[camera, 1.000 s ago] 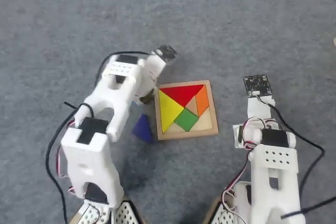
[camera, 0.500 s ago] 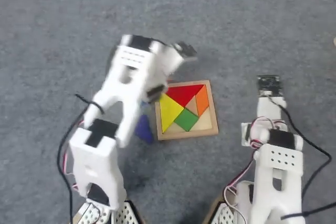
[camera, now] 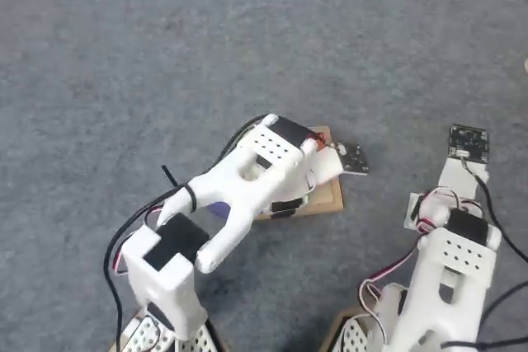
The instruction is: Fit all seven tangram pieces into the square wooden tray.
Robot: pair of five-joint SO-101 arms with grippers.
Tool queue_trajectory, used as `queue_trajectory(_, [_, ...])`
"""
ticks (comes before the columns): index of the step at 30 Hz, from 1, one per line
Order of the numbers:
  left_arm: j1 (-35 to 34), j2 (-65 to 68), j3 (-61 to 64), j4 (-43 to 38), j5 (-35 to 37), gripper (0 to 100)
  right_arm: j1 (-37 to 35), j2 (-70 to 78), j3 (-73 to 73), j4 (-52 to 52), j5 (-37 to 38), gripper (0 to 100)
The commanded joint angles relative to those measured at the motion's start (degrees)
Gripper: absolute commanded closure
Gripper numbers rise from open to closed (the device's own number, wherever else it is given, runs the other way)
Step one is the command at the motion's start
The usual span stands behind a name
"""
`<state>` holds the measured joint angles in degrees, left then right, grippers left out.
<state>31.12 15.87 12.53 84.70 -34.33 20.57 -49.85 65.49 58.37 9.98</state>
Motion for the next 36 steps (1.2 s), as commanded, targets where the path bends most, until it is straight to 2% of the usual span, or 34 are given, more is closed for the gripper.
queue_trajectory(1, [0.2,-1.9,0.0,-3.2,0.6,99,0.5,-0.1,-2.5,-0.5,-0.6,78.6])
queue_trajectory(8, [-0.1,0.4,-0.2,-4.7,0.6,95,-2.2,-0.1,-2.1,0.5,-0.5,78.6])
queue_trajectory(16, [-3.4,0.0,-0.3,-4.3,0.5,93,-2.2,-0.2,-2.1,0.6,-0.5,78.6])
queue_trajectory(24, [-3.1,0.0,-0.3,-3.4,0.5,93,-2.2,-0.2,-2.1,0.5,-0.6,78.6])
queue_trajectory(29, [-3.1,0.0,-0.3,-1.8,0.5,86,-2.2,-0.2,-2.1,0.4,-0.6,78.6])
queue_trajectory(36, [-4.0,0.0,-1.8,-1.8,0.5,86,-2.3,-0.2,-2.1,0.6,-0.6,78.6])
